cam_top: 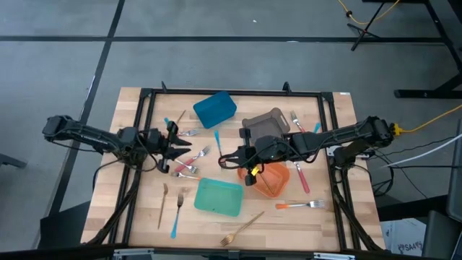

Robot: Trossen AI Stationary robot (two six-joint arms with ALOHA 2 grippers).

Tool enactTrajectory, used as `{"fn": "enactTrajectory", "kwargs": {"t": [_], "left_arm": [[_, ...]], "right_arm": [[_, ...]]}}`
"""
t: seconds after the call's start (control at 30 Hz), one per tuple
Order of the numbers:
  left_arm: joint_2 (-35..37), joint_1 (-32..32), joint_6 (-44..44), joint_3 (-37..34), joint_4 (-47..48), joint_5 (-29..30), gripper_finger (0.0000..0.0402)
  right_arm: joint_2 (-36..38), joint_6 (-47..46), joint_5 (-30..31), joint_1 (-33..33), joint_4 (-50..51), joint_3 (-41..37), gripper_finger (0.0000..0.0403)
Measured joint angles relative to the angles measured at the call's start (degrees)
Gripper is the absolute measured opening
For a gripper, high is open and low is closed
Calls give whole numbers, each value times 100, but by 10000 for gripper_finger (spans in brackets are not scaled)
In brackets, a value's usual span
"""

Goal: Sort silverware by color (type)
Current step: Put the orange fork into the green bin

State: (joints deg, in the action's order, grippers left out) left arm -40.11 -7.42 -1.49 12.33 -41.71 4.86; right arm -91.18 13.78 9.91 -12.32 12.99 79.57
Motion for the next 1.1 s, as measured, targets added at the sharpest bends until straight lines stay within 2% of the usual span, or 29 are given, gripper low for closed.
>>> {"fn": "enactTrajectory", "kwargs": {"t": [0.63, 1.1], "left_arm": [[-2054, -323, 964, 1725, 0, 17, 85], [-2822, -323, 973, 2238, 2, 20, 85]], "right_arm": [[0, -183, 345, 0, 0, 0, 0], [0, -195, 411, 0, 0, 0, 0]]}}
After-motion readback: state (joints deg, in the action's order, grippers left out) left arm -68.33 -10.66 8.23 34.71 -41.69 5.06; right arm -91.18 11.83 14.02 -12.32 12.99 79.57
